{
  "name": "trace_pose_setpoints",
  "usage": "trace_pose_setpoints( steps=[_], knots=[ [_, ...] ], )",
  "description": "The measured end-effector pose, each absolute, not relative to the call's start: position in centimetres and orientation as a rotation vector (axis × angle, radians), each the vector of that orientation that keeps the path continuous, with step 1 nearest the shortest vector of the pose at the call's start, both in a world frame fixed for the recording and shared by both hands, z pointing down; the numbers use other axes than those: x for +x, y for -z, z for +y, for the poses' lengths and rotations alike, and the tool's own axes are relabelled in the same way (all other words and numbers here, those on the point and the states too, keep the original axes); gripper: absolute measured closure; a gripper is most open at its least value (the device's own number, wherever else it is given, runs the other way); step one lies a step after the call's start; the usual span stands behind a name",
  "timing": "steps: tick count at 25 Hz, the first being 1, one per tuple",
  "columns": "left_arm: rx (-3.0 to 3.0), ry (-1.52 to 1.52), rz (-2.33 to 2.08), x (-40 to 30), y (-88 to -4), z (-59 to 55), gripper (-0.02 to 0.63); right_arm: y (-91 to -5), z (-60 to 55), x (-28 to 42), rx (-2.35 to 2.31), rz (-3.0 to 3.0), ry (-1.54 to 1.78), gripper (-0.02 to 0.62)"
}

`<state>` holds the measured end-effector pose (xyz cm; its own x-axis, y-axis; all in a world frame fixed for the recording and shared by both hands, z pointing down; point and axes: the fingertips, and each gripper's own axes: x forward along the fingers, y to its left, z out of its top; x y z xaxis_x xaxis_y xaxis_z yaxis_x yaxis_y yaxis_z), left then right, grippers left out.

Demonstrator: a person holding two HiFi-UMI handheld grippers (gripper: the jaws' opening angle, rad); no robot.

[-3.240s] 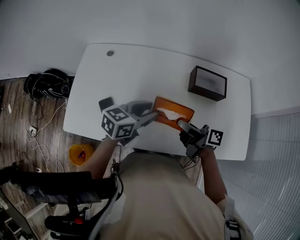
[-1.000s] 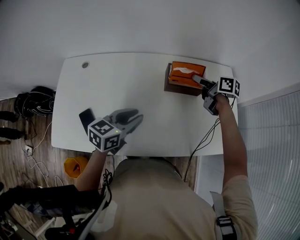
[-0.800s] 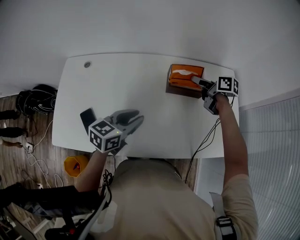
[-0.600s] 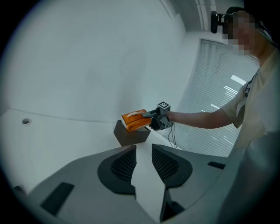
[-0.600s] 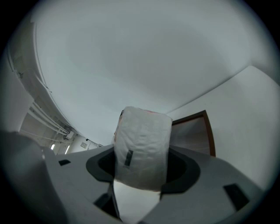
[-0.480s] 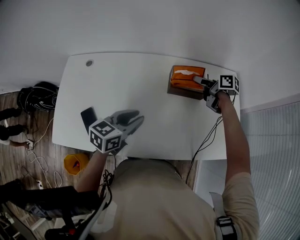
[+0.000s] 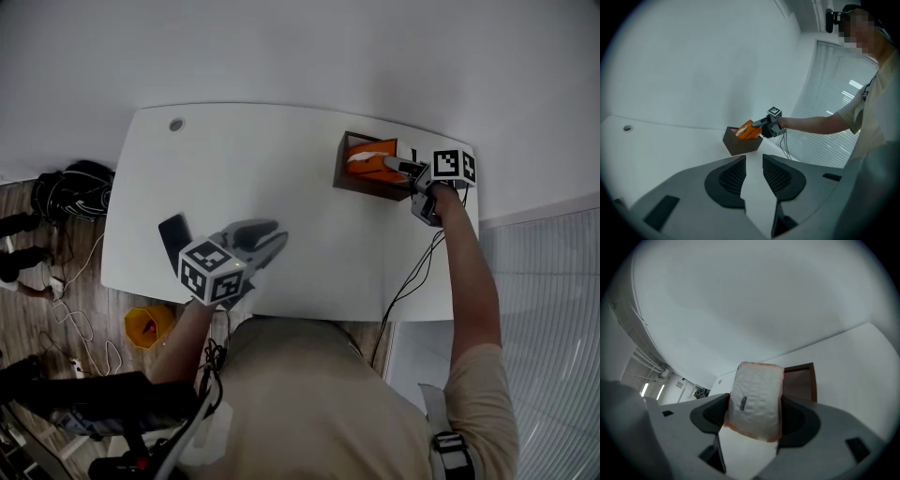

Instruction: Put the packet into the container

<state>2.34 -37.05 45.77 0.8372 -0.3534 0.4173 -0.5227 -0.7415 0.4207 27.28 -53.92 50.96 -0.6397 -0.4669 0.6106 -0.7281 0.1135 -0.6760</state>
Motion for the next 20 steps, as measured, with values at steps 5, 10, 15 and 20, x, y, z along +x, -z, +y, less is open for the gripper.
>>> trace_pose_setpoints(
  steps=[5,10,15,20],
  knots=[
    [2.468,-0.429,-0.644,2.5,-46.1,-37.2,0.488,-50.1,-54.3,29.2,1.274,-2.145,-1.497,0.296],
    [2.47,-0.431,-0.647,2.1,-46.2,-37.0,0.488,-49.4,-53.2,30.6,1.341,-2.152,-1.41,0.296],
    [2.472,-0.424,-0.645,2.4,-46.0,-37.2,0.488,-48.8,-52.4,30.8,1.354,-2.178,-1.32,0.353],
    [2.48,-0.433,-0.613,3.5,-45.8,-36.8,0.488,-48.7,-52.8,29.9,1.391,-2.225,-1.637,0.37]
  ],
)
